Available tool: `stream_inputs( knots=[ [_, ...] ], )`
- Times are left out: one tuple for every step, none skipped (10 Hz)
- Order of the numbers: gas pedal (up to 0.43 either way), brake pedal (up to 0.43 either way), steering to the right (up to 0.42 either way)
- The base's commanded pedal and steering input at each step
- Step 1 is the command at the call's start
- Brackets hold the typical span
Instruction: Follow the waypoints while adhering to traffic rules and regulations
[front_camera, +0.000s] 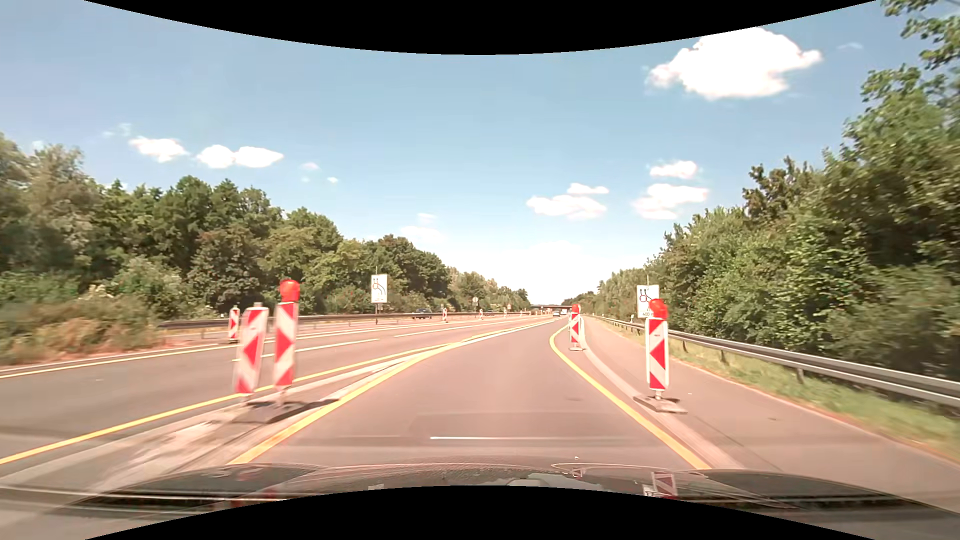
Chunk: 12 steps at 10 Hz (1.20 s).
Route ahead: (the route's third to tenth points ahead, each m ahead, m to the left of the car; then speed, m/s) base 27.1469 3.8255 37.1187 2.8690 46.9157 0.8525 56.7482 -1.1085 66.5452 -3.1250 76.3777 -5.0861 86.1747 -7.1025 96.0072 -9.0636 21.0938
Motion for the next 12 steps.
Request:
stream_inputs(
  knots=[
    [0.480,0.000,0.058],
    [0.480,0.000,0.050],
    [0.480,0.000,0.046],
    [0.480,0.000,0.045],
    [0.480,0.000,0.042],
    [0.480,0.000,0.038],
    [0.480,0.000,0.034],
    [0.469,0.000,0.030],
    [0.469,0.000,0.026],
    [0.461,0.000,0.024],
    [0.449,0.000,0.023],
    [0.429,0.000,0.019]
  ],
)
